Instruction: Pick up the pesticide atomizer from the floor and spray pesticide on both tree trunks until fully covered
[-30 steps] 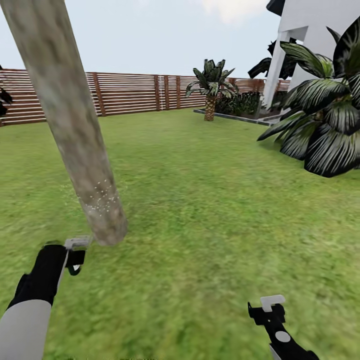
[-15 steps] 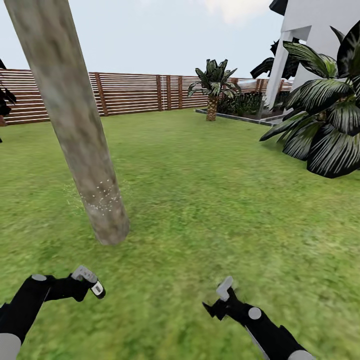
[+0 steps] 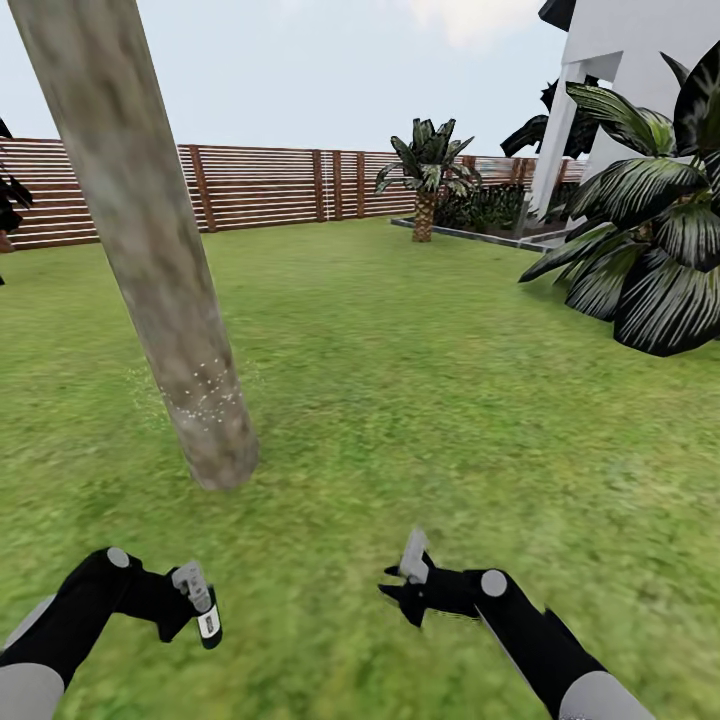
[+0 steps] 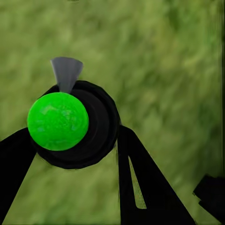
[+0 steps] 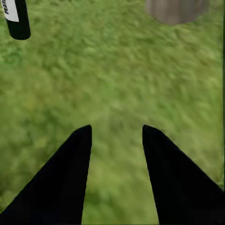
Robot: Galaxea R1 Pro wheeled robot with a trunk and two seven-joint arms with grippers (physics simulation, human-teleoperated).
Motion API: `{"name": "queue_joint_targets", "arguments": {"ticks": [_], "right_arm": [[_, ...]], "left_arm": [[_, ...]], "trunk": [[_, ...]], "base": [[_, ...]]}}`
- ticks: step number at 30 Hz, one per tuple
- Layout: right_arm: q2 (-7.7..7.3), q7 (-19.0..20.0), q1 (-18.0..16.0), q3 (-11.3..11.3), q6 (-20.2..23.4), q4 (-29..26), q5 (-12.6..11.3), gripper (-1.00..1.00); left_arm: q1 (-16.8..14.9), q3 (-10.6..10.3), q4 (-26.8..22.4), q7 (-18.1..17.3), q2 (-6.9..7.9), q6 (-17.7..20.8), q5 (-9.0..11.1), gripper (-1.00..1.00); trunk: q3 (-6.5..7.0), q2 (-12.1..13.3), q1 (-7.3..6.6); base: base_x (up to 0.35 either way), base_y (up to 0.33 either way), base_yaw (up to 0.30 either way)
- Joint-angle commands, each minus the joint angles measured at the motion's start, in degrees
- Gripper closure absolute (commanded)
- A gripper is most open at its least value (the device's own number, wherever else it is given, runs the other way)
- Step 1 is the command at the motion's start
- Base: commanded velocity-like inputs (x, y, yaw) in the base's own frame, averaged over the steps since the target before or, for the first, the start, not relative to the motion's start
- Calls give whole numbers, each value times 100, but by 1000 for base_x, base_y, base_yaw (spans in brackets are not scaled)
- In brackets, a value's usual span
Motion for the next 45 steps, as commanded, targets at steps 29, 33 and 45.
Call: {"name": "queue_joint_targets", "arguments": {"ticks": [29,33,45], "right_arm": [[500,1227,-54,19,633,-930,715,100],[500,1227,-54,17,633,-923,723,100],[500,1227,-54,13,627,-904,834,100]], "left_arm": [[-1,-1507,-58,-56,-1038,-241,-19,100],[-6,-1522,-105,-56,-1208,-242,-30,100],[-79,-2136,-126,-55,-1462,-222,-30,100]], "trunk": [[-5,-2,-1],[-5,-2,-1],[-5,-2,-1]], "base": [[0,0,0],[0,0,0],[0,0,0]]}}
